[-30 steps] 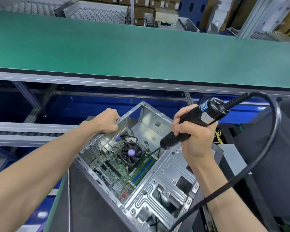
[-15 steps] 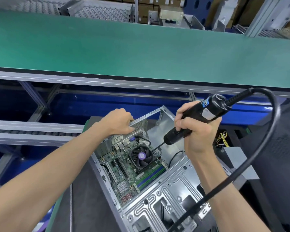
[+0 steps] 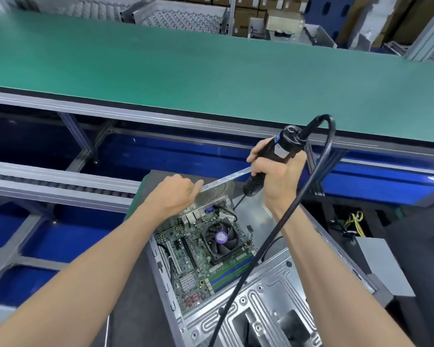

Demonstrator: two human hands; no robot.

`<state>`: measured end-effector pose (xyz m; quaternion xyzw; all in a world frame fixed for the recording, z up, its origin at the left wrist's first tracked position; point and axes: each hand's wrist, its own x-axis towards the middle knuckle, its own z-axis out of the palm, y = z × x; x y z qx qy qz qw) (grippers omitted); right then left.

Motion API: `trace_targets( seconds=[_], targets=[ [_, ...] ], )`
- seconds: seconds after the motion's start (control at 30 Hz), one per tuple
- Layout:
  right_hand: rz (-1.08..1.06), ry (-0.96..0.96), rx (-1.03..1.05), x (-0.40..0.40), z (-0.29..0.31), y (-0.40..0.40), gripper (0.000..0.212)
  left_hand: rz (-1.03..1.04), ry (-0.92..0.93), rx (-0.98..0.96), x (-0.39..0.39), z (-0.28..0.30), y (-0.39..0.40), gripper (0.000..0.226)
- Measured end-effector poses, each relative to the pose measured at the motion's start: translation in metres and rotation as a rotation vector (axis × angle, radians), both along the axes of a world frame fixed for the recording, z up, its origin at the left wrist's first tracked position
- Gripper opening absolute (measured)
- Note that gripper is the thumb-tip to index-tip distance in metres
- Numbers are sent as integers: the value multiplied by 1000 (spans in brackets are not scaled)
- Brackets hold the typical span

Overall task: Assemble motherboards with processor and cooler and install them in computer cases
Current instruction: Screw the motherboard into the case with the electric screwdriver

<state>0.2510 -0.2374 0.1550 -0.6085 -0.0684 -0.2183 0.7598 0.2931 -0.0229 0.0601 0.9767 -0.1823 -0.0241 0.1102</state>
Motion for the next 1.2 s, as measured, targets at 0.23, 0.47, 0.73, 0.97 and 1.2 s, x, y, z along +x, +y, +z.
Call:
trace_targets(
  seconds=[0.23,0.47,0.73,0.97,1.2],
  targets=[
    [14,28,-47,20,-12,-3,33,-25,3,160,-2,2,0,33],
    [39,65,-11,29,-24,-1,29,11,-8,112,-2,3,-3,38],
    [53,136,-13,35,-33,3,19,42,-4,23,-4,7,-6,53],
    [142,125,-142,33,-29,16,25,76,2,-18,-4,7,-7,62],
    [144,139,-155,35,-29,16,32,65,2,-30,-4,7,-6,60]
  ],
)
